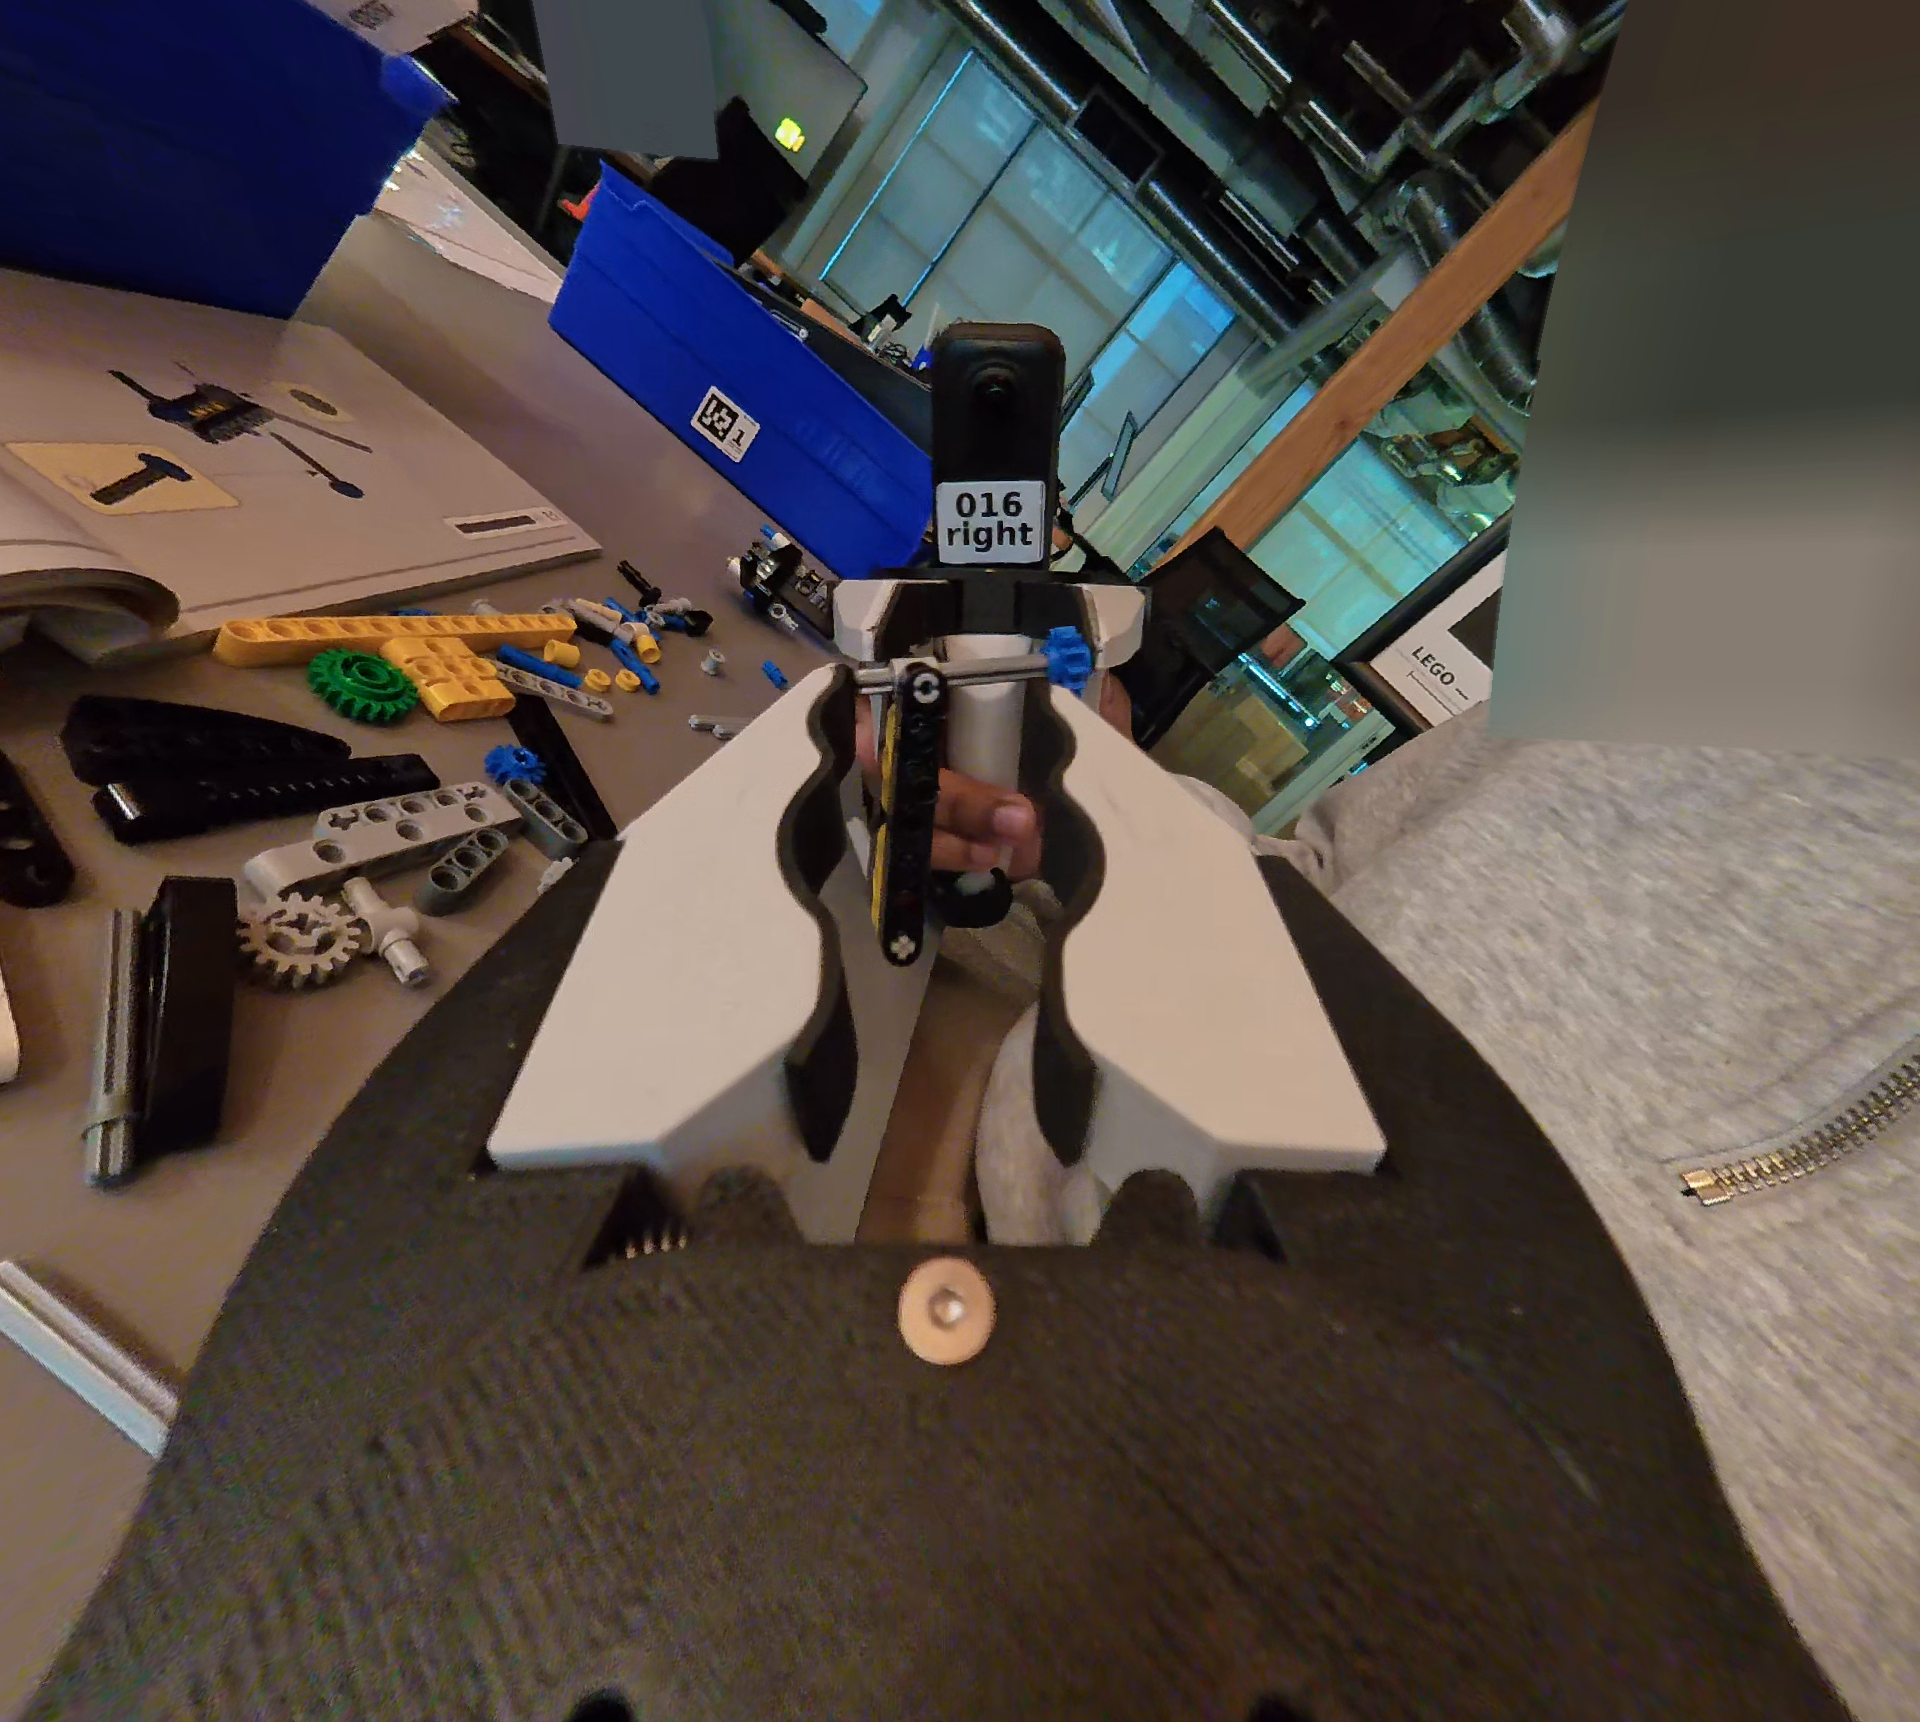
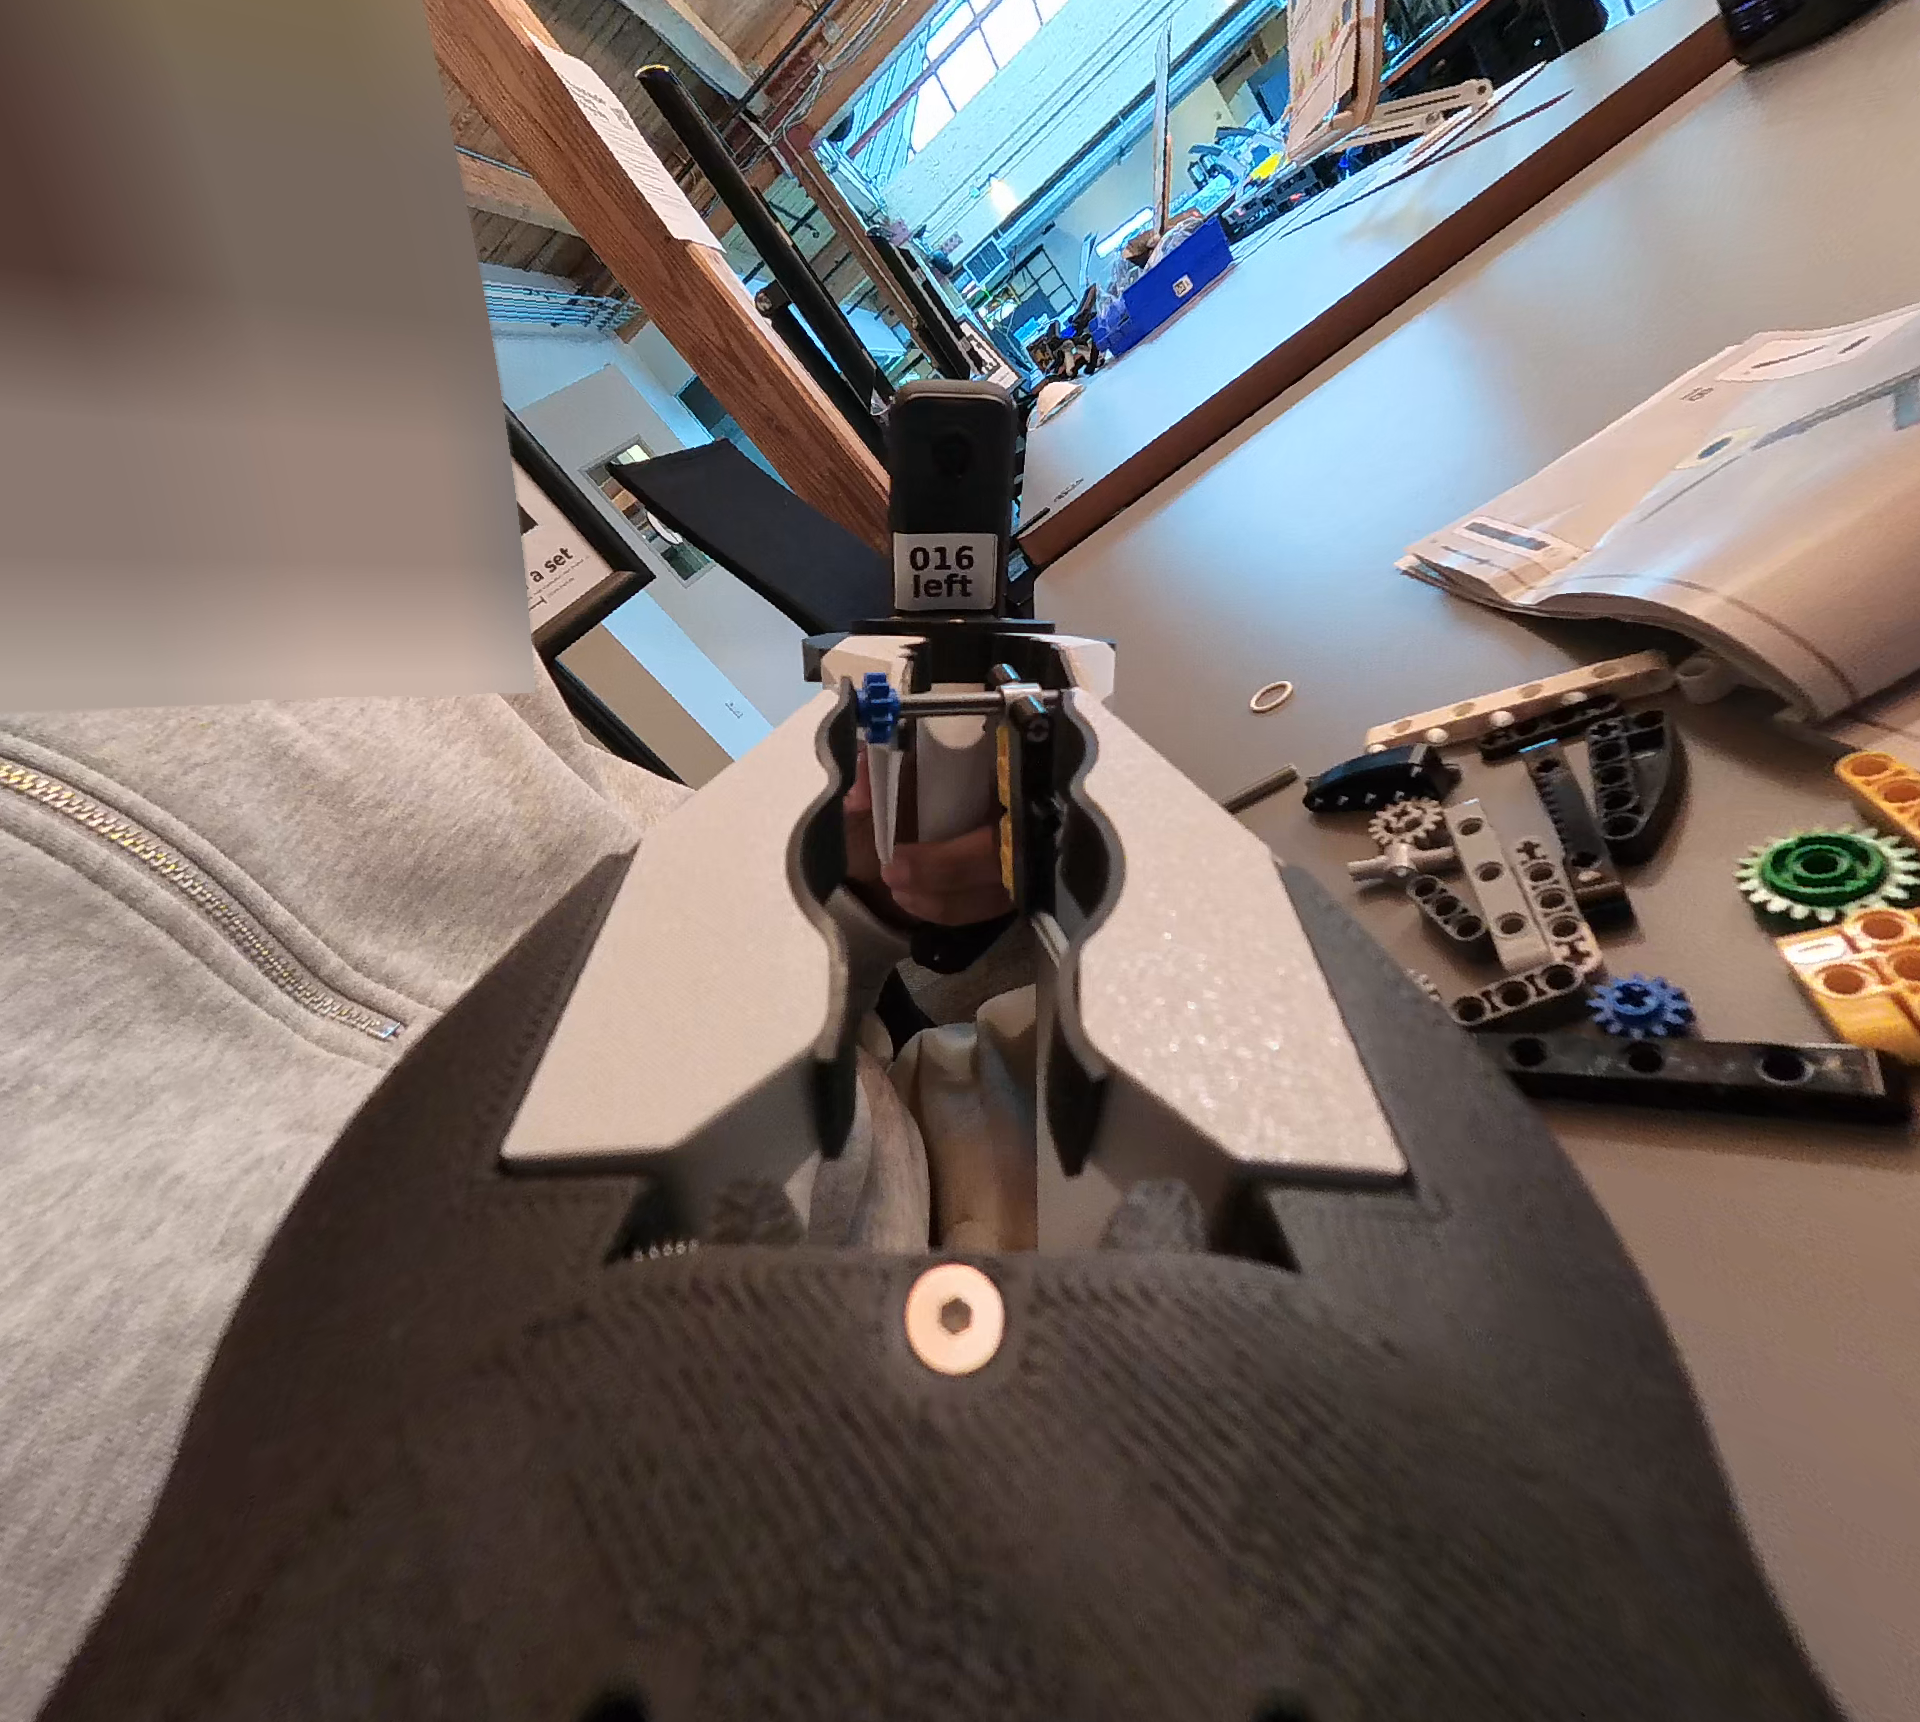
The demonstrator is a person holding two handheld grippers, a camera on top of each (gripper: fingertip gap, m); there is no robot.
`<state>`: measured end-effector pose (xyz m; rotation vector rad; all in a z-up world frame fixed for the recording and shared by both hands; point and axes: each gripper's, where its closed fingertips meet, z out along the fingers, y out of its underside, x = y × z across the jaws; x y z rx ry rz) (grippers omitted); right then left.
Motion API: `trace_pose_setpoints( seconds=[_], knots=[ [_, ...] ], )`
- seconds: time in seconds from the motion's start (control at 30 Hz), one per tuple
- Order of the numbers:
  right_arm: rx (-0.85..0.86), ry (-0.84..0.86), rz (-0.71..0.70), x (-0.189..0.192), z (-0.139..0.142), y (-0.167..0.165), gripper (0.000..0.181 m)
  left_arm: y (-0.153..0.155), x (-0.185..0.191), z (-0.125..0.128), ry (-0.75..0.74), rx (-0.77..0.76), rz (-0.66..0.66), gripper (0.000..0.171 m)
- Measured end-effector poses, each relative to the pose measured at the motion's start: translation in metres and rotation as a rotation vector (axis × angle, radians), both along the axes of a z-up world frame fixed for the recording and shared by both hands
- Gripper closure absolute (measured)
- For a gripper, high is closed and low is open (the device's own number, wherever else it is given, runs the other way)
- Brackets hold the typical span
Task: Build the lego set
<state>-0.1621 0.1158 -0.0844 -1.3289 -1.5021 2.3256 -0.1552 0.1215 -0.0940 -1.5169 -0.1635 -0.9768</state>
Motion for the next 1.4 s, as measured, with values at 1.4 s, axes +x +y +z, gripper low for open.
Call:
trace_pose_setpoints(
  seconds=[1.4],
  knots=[
    [0.012,0.021,0.003,0.002,0.003,-0.001,0.145,-0.006,0.002,0.01,-0.141,0.045,-0.086,0.126]
  ],
)
